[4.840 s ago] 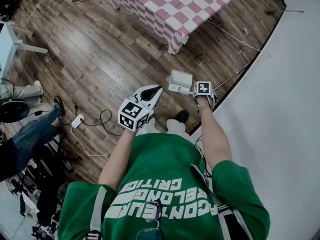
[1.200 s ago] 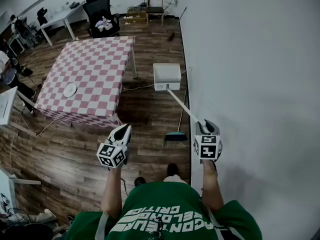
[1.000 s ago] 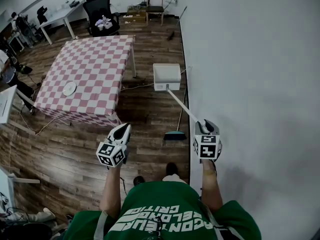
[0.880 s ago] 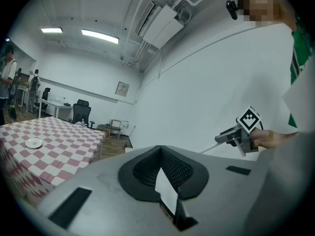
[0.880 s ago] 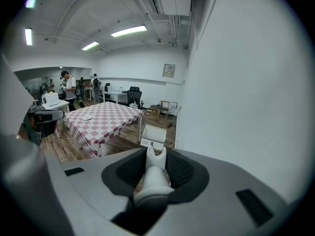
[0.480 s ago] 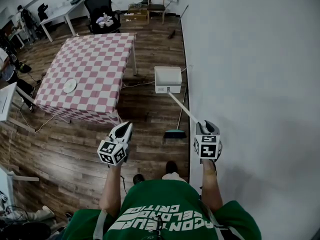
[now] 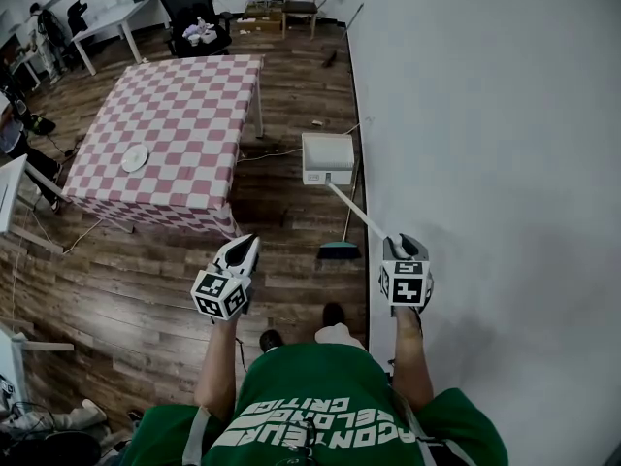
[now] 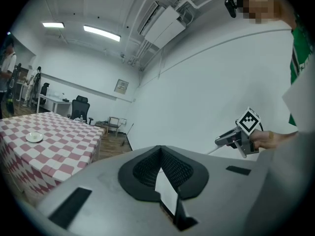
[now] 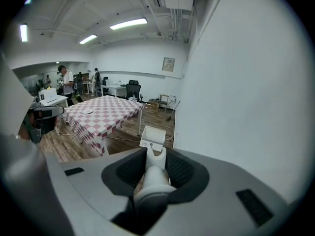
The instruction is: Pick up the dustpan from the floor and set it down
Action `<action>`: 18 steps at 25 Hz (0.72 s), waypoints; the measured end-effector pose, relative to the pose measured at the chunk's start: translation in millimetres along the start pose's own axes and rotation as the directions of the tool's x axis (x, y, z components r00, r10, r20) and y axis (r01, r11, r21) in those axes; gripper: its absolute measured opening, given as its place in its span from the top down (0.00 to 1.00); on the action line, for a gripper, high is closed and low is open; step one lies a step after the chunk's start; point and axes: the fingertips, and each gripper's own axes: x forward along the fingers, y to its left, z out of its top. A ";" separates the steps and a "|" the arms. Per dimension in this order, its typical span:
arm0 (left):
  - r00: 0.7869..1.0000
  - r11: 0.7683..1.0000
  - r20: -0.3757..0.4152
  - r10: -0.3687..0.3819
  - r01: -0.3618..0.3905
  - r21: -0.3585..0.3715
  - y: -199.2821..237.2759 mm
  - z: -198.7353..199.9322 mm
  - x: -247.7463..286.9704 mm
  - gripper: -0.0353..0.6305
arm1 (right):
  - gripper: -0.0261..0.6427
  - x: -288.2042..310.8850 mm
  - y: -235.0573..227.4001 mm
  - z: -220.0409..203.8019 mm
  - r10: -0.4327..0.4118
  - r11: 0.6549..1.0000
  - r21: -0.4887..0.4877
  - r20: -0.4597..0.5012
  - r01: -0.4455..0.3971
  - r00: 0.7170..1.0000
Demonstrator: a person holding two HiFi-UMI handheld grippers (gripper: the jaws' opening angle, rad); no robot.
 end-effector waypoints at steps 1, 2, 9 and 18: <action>1.000 1.000 -0.001 -0.004 0.004 -0.002 5.1 -7.0 -4.1 0.94 | 0.78 1.0 6.4 -6.5 -0.004 1.000 0.002 -0.002 0.004 1.000; 1.000 1.000 -0.002 -0.008 0.008 -0.004 7.5 -10.6 -9.2 0.94 | 0.78 -1.4 11.4 -11.2 -0.008 1.000 0.005 -0.005 0.008 1.000; 0.996 0.997 -0.040 -0.076 0.075 -0.014 3.2 -30.9 -43.7 0.94 | 0.78 -37.3 39.5 -47.0 -0.043 0.998 0.042 -0.043 0.044 0.998; 0.979 0.985 -0.110 -0.173 0.170 -0.036 -20.0 -60.7 -63.0 0.94 | 0.78 -85.3 59.5 -105.8 -0.086 0.992 0.082 -0.110 0.095 0.990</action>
